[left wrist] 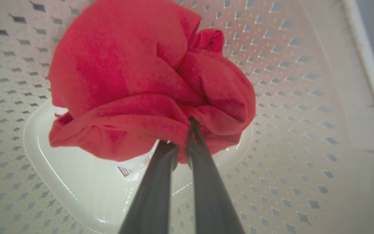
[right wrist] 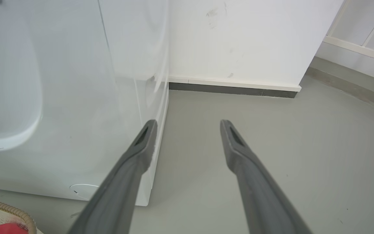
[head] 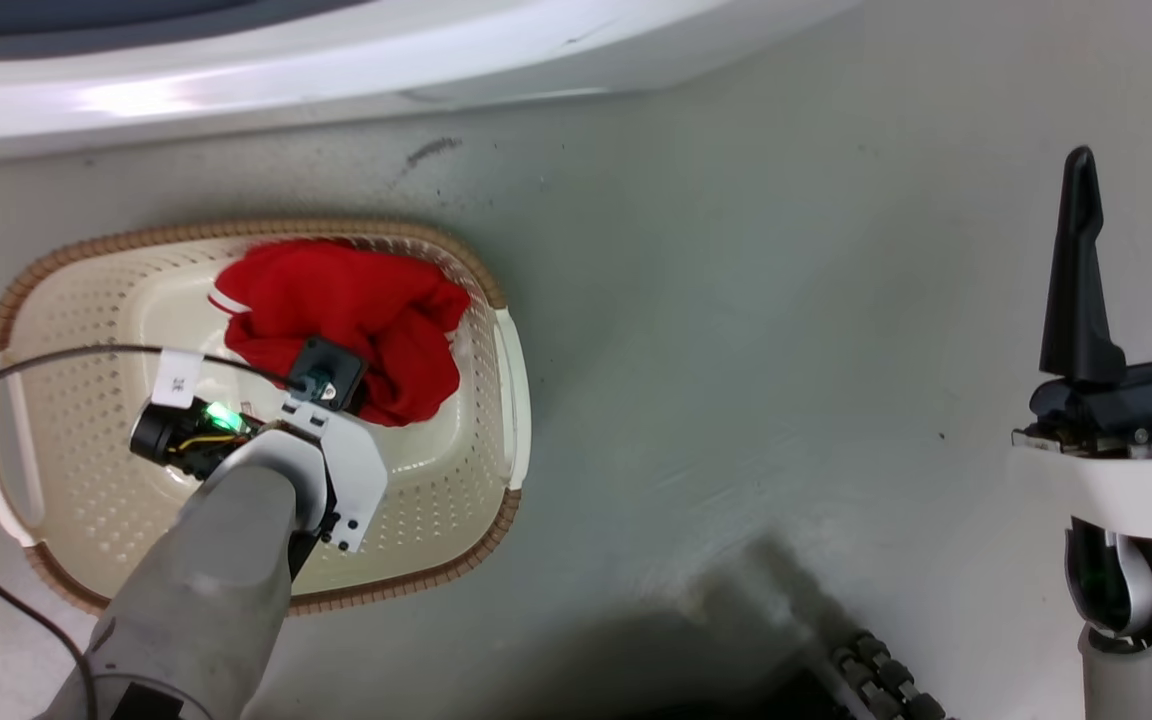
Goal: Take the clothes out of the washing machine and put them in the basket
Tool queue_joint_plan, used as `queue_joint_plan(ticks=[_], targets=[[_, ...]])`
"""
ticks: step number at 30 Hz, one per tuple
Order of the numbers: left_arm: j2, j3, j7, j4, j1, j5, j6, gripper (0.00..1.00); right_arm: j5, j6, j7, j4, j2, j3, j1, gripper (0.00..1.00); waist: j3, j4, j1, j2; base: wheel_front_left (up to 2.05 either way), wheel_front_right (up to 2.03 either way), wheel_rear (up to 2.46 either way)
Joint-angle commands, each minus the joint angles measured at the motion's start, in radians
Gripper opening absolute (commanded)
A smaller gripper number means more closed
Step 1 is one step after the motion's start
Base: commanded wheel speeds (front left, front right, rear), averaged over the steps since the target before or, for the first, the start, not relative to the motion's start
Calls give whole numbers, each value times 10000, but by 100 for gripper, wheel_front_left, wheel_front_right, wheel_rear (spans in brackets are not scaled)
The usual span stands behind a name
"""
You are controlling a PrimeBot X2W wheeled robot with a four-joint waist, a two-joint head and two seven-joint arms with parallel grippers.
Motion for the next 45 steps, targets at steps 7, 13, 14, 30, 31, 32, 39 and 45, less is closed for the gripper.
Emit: queue_joint_plan(ticks=[7,13,14,30,31,32,39,45], targets=[[-128,-361,852,596,-575,171,-38,0,126,-7,-20,-95,23,48,-433,100,735,-147,-2,0,0,0,0],[-240,-367,1126,708,-393,-20,4,100,66,-7,-20,18,23,78,-515,100,553,-76,-2,0,0,0,0],[-291,-329,1040,714,-299,-109,-3,100,47,-7,-20,30,23,88,-504,100,426,-35,-2,0,0,0,0],[-874,591,-862,-443,1815,-1371,33,100,-554,-7,-20,489,20,383,784,100,-3184,914,-2,0,0,0,0],[-819,699,-865,-820,2048,-1388,117,100,-605,-7,-20,509,18,384,856,100,-3377,969,-2,0,0,0,0],[-781,790,-855,-1175,2321,-1364,206,100,-626,-7,-20,521,20,374,969,100,-3586,1035,-2,0,0,0,0],[-678,1584,-853,-3715,4038,-1119,759,100,-834,-7,-20,683,18,405,1757,100,-4951,1492,-2,0,0,0,0],[-803,2498,-854,-5632,5456,-942,1055,100,-848,-7,-19,802,16,422,2379,100,-5877,1727,-2,0,0,0,0]])
